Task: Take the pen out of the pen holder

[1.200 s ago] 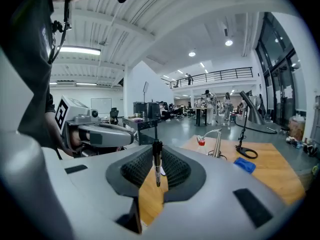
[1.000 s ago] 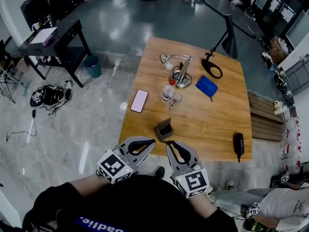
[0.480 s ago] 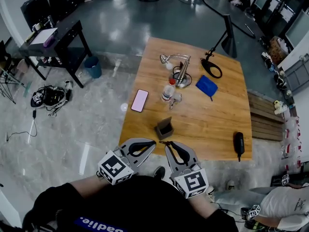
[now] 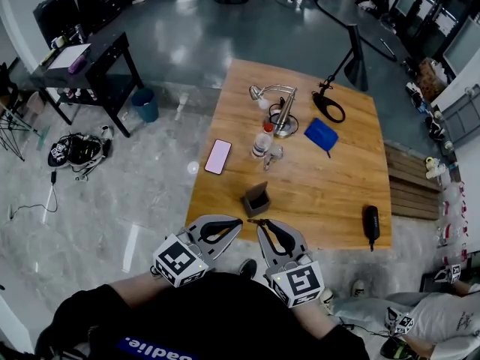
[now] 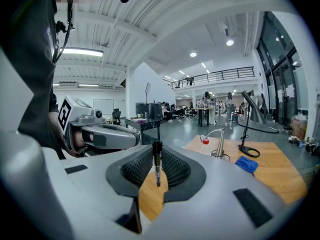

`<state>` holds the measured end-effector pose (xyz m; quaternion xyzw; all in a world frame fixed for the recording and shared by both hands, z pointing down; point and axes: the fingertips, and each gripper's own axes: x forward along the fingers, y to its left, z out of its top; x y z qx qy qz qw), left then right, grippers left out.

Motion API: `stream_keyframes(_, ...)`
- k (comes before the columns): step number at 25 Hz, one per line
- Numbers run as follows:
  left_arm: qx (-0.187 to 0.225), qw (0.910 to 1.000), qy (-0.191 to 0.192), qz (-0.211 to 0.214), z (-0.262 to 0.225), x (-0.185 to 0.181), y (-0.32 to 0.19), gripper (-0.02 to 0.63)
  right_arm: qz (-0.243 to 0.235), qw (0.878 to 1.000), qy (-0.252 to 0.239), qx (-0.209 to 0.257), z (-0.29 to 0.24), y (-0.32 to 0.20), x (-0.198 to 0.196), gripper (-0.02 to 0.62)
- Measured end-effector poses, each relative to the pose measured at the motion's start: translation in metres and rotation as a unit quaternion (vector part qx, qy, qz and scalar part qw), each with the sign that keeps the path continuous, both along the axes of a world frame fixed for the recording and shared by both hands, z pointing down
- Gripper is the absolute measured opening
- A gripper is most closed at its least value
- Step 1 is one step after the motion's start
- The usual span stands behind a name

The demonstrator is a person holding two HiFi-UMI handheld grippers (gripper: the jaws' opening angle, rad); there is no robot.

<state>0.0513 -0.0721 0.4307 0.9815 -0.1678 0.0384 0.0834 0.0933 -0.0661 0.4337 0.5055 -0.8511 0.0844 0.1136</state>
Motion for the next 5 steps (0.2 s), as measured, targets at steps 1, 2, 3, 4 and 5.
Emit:
stream_keyframes(1, 0.0, 1.0, 0.0, 0.001, 0.0, -0.0003, 0.0002, 0.006, 0.0, 1.0, 0.0, 0.001, -0.0008, -0.0001, -0.0006, 0.061)
stream_keyframes(2, 0.0, 1.0, 0.0, 0.002, 0.0, -0.0007, 0.0003, 0.006, 0.0, 1.0, 0.0, 0.003, -0.0014, -0.0002, -0.0012, 0.061)
stream_keyframes(3, 0.0, 1.0, 0.0, 0.002, -0.0002, -0.001, 0.0004, 0.006, 0.0, 1.0, 0.001, 0.002, -0.0016, -0.0001, -0.0015, 0.061)
stream_keyframes(4, 0.0, 1.0, 0.0, 0.003, -0.0003, -0.0013, 0.0005, 0.006, 0.0, 1.0, 0.001, 0.001, -0.0015, 0.0001, -0.0016, 0.061)
stream_keyframes(5, 0.0, 1.0, 0.0, 0.003, -0.0005, -0.0015, 0.0005, 0.006, 0.0, 1.0, 0.002, 0.0, -0.0013, 0.0003, -0.0017, 0.061)
